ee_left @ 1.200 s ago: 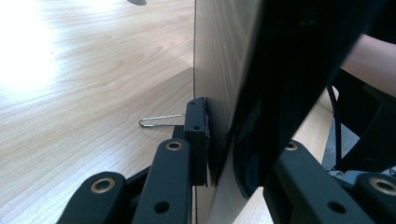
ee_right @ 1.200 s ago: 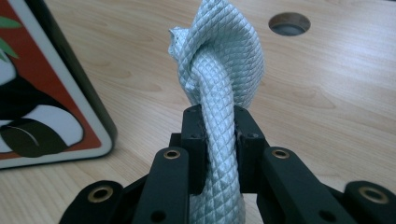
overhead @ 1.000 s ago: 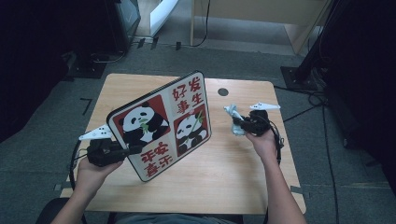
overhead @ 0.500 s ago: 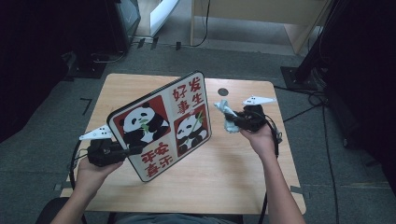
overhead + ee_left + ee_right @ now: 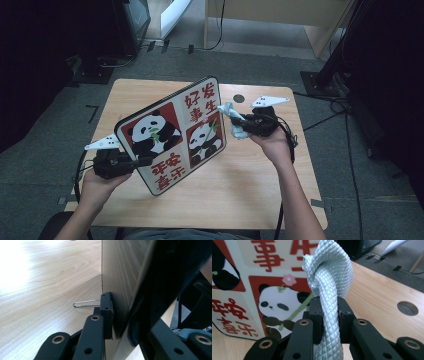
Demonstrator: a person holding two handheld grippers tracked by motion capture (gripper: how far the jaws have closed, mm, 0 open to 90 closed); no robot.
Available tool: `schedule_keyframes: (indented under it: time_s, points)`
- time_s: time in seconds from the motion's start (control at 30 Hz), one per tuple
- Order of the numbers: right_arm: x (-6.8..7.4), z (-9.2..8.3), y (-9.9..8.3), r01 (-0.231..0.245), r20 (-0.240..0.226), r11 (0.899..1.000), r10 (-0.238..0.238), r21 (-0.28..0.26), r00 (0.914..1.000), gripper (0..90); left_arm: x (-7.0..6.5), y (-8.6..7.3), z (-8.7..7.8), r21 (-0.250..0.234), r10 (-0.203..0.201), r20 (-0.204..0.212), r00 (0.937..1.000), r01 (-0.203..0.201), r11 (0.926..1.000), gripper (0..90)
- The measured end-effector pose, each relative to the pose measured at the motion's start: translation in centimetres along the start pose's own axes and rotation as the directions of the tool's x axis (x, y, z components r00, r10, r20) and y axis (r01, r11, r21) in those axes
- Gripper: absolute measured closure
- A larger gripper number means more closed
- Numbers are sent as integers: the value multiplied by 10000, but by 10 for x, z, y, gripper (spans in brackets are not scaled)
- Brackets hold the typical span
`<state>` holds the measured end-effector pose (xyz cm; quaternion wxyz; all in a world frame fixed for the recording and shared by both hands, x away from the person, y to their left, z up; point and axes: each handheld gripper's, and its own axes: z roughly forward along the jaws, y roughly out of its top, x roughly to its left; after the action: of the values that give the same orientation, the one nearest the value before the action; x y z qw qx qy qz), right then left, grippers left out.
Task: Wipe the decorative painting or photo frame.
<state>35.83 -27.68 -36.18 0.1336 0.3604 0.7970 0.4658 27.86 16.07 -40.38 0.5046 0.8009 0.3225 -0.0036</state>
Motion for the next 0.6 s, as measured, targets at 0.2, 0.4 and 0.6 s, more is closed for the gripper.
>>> schedule_keyframes:
  time_s: [0.2,0.4,0.6]
  points:
    - [11,3,9,267,-163,9996,-268,-61,9995,782,0,0,0,3,-16,15,10000,16,10000,794]
    - [22,1,22,404,-401,9985,-419,-377,9983,782,1,1,0,26,10,-6,10000,-10,10000,795]
    - [25,-5,45,566,-327,9938,-600,-952,9977,782,0,2,-1,88,-2,-45,10000,2,10000,796]
